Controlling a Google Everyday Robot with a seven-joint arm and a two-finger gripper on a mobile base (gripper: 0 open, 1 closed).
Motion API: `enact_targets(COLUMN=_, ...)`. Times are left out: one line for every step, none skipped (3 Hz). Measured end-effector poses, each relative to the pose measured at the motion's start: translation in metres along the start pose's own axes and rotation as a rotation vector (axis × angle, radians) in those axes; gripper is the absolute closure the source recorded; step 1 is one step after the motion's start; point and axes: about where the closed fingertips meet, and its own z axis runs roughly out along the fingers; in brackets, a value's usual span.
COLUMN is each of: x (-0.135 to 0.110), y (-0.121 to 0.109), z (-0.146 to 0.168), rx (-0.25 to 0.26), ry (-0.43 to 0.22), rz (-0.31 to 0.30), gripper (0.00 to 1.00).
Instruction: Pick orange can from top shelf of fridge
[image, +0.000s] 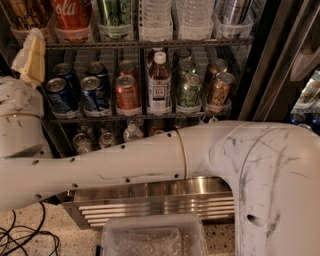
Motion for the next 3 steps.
enact_targets(x=-0.006, y=-0.01, z=0.013, rx=-0.026, ry=-0.002, rz=0.121, gripper=0.33)
enact_targets(x=-0.012, y=-0.021, z=0.027, rx=-0.024, ry=0.019, rz=0.21, gripper=0.36)
enact_targets(x=-0.017, y=-0.028, z=0.038, rx=-0.004, ry=0.057, rz=0.241, gripper=0.4)
